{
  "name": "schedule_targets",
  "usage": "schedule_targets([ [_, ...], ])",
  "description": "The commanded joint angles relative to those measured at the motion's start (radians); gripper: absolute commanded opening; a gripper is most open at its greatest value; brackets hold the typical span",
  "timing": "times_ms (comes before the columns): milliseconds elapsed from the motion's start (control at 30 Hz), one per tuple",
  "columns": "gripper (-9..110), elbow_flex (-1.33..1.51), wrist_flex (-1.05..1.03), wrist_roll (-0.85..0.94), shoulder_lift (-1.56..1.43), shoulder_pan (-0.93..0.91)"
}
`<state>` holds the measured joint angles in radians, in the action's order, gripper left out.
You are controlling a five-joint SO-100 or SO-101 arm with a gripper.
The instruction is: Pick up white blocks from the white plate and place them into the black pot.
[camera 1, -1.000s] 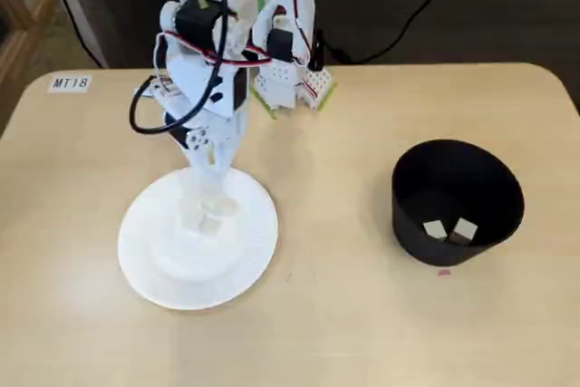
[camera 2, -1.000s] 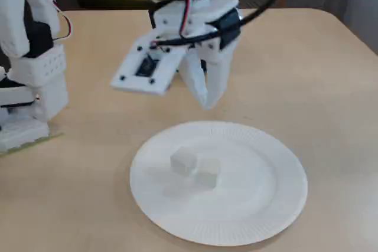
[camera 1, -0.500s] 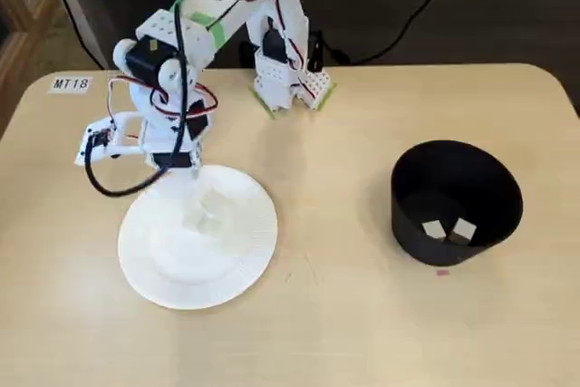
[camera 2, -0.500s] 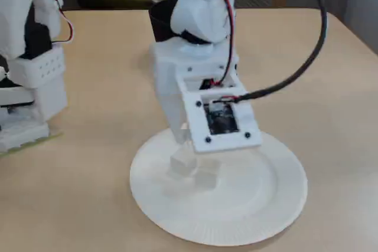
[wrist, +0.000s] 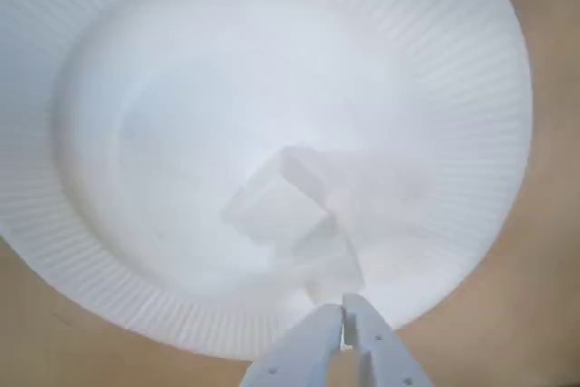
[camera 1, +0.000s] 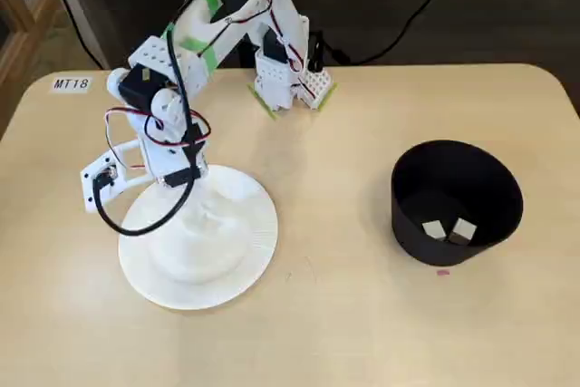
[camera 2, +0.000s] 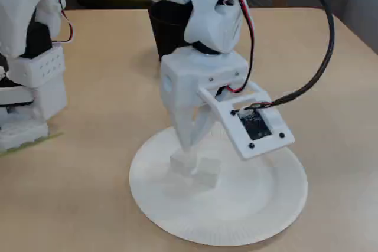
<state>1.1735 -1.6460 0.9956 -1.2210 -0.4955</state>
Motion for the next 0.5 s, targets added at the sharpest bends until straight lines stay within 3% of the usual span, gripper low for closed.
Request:
schedule_targets([
  [0, 0, -0.055, 0.000, -0.100, -0.008, 0.011],
  [100, 13, -0.060, 0.003, -0.158, 0.003, 0.008],
  [467, 24, -0.057, -0.008, -0.298, 0.044, -0.044],
])
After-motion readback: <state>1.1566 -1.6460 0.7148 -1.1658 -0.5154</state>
